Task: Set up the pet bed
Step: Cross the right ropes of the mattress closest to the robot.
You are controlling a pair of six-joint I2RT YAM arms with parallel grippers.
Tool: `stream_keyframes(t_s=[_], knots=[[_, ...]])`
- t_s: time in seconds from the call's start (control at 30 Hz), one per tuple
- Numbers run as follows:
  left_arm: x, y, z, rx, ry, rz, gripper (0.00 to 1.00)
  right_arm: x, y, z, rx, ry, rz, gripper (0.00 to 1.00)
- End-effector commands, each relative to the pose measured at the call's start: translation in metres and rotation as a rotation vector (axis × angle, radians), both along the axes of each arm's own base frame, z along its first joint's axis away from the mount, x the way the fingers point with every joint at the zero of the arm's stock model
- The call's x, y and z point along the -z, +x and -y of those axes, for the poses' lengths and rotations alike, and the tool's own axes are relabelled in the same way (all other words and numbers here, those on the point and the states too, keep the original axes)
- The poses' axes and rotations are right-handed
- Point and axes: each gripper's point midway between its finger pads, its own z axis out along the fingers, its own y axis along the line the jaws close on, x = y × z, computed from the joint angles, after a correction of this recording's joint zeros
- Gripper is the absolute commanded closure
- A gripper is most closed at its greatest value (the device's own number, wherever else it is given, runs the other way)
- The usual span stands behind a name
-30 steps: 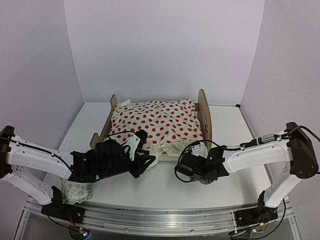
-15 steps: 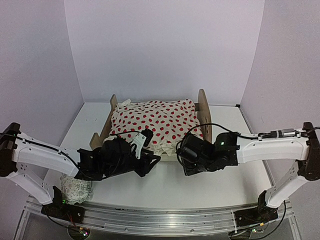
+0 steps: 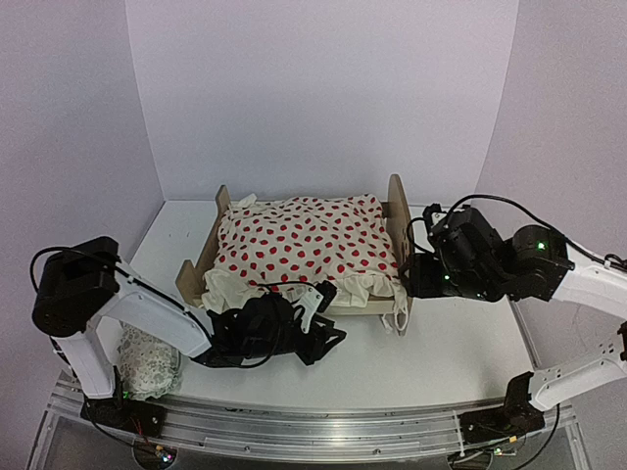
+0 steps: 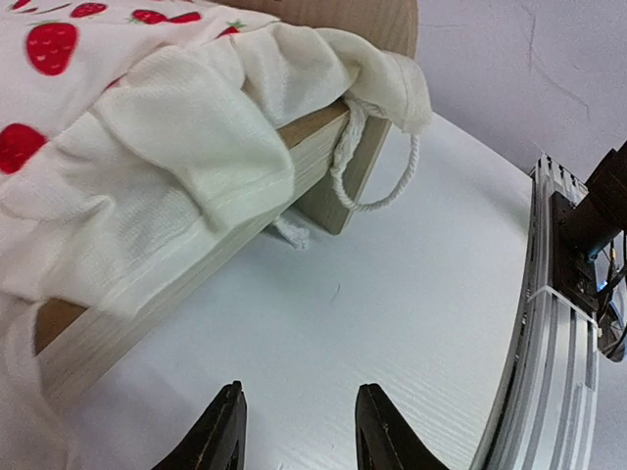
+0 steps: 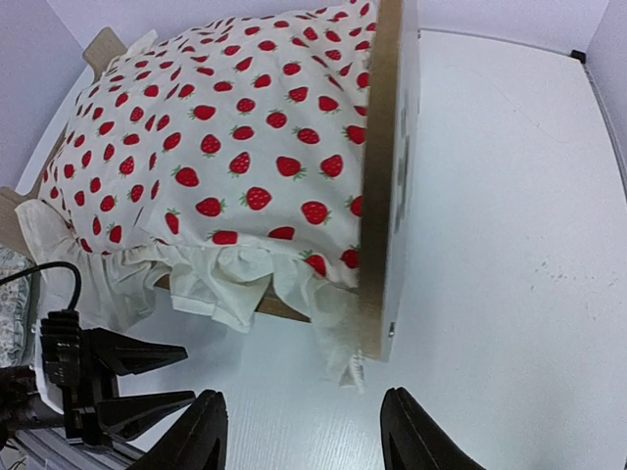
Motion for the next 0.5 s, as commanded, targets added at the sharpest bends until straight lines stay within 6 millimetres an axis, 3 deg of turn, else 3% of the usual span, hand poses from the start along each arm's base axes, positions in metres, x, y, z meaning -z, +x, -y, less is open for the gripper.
stream_keyframes(t_s=[0.0,0.07,0.13,0.2,0.47], knots=[[-0.026,-0.005,0.045,0.087,-0.217,0.136,0.6,-0.01,0.004,0.028,0.057,-0.035,0.063,0.46],[-0.025,-0.002,0.059,0.087,-0.261,0.154,0.6,-0.011,0.006,0.029,0.046,-0.051,0.071,0.46],[-0.007,0.001,0.071,0.082,-0.267,0.147,0.6,-0.014,0.006,0.029,0.036,-0.063,0.079,0.46],[-0.003,0.007,0.082,0.062,-0.287,0.143,0.6,-0.015,0.007,0.032,0.039,-0.07,0.087,0.46],[0.04,0.029,0.106,-0.028,-0.26,0.086,0.58,-0.014,0.002,0.048,0.051,-0.065,0.103,0.46]])
